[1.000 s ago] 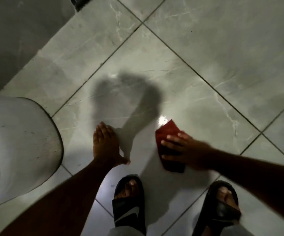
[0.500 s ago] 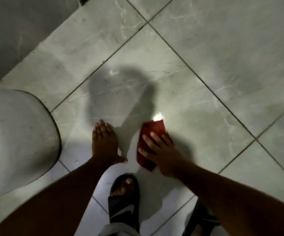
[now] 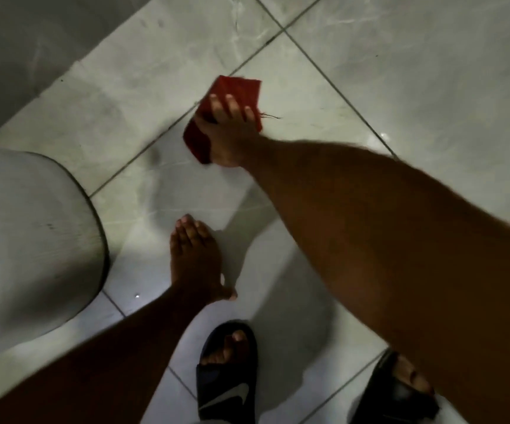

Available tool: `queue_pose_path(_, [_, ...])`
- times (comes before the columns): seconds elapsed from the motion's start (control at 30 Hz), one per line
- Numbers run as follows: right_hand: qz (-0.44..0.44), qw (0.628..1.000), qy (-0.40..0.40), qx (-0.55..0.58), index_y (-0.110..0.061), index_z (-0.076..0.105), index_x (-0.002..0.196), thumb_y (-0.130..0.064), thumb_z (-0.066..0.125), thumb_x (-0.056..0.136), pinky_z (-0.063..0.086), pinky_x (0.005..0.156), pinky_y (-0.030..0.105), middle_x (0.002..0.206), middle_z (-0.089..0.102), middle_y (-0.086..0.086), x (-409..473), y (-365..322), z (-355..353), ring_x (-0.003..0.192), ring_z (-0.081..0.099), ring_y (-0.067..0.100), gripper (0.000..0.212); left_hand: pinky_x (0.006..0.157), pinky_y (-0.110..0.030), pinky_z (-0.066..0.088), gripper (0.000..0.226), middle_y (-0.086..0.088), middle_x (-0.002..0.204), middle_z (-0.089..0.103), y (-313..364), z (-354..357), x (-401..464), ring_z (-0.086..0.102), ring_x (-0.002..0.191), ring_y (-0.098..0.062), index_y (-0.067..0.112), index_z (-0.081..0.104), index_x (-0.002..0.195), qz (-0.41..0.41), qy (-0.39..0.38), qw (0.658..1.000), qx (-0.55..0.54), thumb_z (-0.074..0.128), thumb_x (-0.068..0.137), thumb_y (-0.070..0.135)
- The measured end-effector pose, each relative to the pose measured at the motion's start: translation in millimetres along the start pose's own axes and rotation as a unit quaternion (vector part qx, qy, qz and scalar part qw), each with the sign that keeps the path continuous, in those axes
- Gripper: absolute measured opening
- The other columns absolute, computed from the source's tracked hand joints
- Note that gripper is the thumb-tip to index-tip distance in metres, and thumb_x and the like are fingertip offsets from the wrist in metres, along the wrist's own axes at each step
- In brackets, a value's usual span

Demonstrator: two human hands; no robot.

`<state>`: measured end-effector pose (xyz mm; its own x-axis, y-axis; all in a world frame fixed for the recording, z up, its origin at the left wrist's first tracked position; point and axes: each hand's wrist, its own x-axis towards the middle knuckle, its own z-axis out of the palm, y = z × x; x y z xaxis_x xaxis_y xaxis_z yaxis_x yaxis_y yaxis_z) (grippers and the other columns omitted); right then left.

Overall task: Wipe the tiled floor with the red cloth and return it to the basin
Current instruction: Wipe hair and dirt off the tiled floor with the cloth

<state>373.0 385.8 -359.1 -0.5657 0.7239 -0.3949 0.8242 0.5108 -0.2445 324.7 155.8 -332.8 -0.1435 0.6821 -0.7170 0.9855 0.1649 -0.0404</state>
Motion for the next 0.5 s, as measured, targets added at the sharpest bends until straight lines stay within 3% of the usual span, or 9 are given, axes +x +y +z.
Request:
queue_pose_path(0.1, [-0.105,0.994,-0.018,-0.034,-0.034,0.020,0.149,-0.038,0.063,0.079,0.010,0.114,0.062,0.162,0.005,0.014,-70,12,21,0.146,0.002,0.042,0.082,0.120,-0.055,0.004,0.163,-0.038,0.153,-0.011,-2,-8,-5,-0.005,0.144,-0.050,-0.011,-0.012,0.142,0.004,0.001,1.000,-0.001,0.076,0.037,0.077])
queue_pose_path(0.17, [-0.133,0.989,-0.044,-0.038,-0.032,0.022,0.149,-0.035,0.066,0.076,0.015,0.113,0.063,0.162,0.009,0.015,-157,39,41,0.146,0.005,0.042,0.085,0.120,-0.054,0.004,0.163,-0.039,0.153,-0.010,0,-14,-8,-0.004,0.144,-0.051,-0.013,-0.012,0.142,0.004,-0.008,1.000,0.009,0.075,0.037,0.078])
queue_pose_path(0.27, [-0.135,0.982,-0.114,-0.064,-0.039,0.010,0.150,-0.026,0.060,0.076,0.010,0.114,0.059,0.162,0.002,0.013,-257,113,51,0.147,0.001,0.040,0.090,0.120,-0.056,0.004,0.166,-0.041,0.151,-0.010,4,-16,-8,-0.003,0.143,-0.053,-0.014,-0.013,0.141,-0.007,-0.016,1.000,0.022,0.073,0.035,0.080])
queue_pose_path(0.33, [-0.045,0.990,-0.112,-0.079,-0.041,0.004,0.149,-0.031,0.060,0.079,0.011,0.114,0.060,0.162,-0.001,0.014,-275,168,44,0.146,0.002,0.043,0.089,0.119,-0.056,0.004,0.168,-0.041,0.151,-0.008,5,-14,-6,-0.001,0.143,-0.053,-0.014,-0.012,0.140,-0.011,-0.014,0.999,0.031,0.072,0.032,0.082])
queue_pose_path(0.4, [0.103,0.993,-0.062,-0.013,-0.036,0.011,0.150,-0.041,0.069,0.073,0.018,0.112,0.063,0.161,0.000,0.018,-266,194,35,0.145,0.005,0.046,0.097,0.119,-0.056,0.005,0.169,-0.042,0.151,-0.005,6,-11,-3,0.002,0.143,-0.053,-0.014,-0.011,0.140,-0.013,-0.008,0.999,0.044,0.071,0.029,0.084])
queue_pose_path(0.5, [0.289,0.952,0.024,0.097,-0.030,0.019,0.150,-0.041,0.071,0.070,0.017,0.111,0.065,0.161,0.003,0.019,-240,150,44,0.144,0.004,0.046,0.097,0.119,-0.057,0.008,0.171,-0.042,0.151,-0.003,6,-8,-1,0.003,0.143,-0.054,-0.014,-0.010,0.140,-0.015,-0.011,0.999,0.047,0.070,0.025,0.084])
